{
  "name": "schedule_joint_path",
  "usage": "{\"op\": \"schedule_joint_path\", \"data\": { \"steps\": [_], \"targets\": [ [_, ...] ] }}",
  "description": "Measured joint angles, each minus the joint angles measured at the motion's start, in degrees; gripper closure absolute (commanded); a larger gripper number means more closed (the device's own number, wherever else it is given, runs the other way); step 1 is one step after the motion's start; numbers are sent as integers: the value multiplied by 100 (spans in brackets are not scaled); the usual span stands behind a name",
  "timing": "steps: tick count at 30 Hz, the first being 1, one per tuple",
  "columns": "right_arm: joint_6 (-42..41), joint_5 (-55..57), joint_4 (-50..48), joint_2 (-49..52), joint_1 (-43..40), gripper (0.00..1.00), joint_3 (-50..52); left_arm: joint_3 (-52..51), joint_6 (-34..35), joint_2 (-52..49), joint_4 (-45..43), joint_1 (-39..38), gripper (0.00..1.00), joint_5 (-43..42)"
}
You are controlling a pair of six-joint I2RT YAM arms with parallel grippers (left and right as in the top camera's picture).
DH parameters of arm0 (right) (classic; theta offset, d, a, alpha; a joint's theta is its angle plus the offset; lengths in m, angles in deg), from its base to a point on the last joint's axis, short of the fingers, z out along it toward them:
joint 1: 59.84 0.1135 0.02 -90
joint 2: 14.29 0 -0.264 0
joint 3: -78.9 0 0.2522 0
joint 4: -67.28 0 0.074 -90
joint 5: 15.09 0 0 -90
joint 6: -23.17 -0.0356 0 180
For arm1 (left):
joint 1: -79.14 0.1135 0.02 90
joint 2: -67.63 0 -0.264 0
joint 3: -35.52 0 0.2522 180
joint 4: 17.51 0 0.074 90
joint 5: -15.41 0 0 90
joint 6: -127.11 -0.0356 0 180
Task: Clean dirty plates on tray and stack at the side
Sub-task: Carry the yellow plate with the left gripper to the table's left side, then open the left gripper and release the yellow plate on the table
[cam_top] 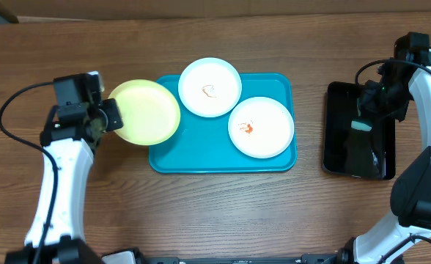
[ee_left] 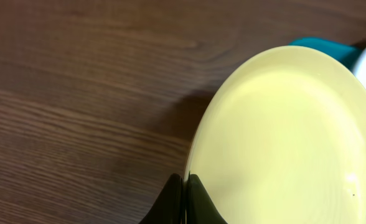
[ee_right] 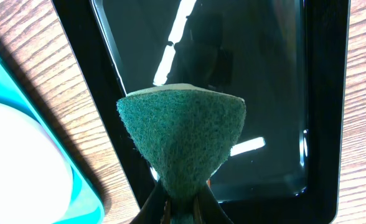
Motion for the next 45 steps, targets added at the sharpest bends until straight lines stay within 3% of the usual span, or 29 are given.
{"op": "schedule_joint_path", "data": {
  "steps": [8, 17, 33, 35, 36, 39, 42, 45],
  "targets": [
    [0, -2, 39, 0, 2, 96, 0, 0, 297, -1069, -227, 824, 96, -223],
    [0, 0, 70, 0, 0, 96, 2, 0, 918, -1497, -879, 1871, 96, -807],
    [0, -2, 142, 0, 0, 96, 2, 0, 1541, -1550, -1926, 2356, 95, -240],
    [2, 0, 144, 0, 2, 96, 2, 0, 1574, -1550, -1980, 2354, 87, -109],
    [2, -2, 144, 0, 2, 96, 2, 0, 1578, -1550, -2022, 2354, 76, -50],
    [0, 0, 153, 0, 0, 96, 2, 0, 1633, -1550, -2144, 2356, 71, 96],
    [2, 0, 184, 0, 0, 96, 2, 0, 1622, -1550, -2168, 2354, 53, 160],
    [2, 0, 188, 0, 0, 96, 2, 0, 1637, -1550, -2129, 2354, 51, 188]
  ]
}}
